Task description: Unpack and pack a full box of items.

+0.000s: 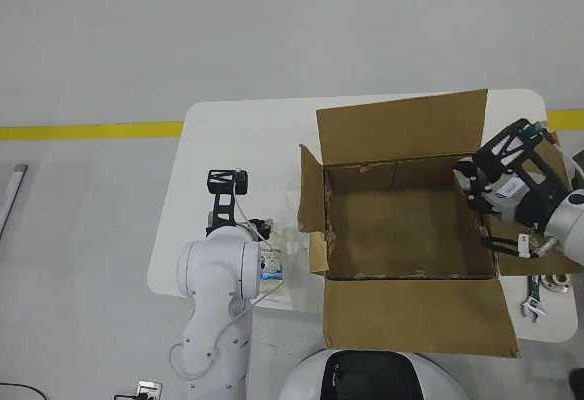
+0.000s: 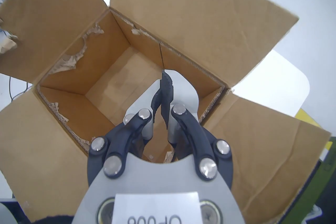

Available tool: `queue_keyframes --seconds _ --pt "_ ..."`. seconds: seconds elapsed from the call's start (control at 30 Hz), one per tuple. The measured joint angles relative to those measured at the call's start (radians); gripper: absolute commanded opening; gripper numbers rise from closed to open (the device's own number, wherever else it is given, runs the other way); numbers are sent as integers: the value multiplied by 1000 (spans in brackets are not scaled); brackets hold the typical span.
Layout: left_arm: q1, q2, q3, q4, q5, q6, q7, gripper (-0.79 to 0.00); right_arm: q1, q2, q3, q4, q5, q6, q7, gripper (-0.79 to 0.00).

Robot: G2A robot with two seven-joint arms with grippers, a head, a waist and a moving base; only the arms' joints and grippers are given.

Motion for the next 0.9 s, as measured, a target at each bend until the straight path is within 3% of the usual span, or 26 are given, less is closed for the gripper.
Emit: queue_keyframes --seconds 0.33,0.43,0.53,0.9 --pt "0 0 0 0 0 0 0 0 -178 -13 231 -86 -25 155 -258 -785" --pt "0 0 0 0 0 0 0 0 -260 -23 321 -88 56 145 -358 -785" --pt "0 0 0 0 0 0 0 0 -334 -33 395 -63 184 72 -445 -785" --pt "0 0 0 0 0 0 0 0 -349 -36 395 -59 183 48 -489 -785"
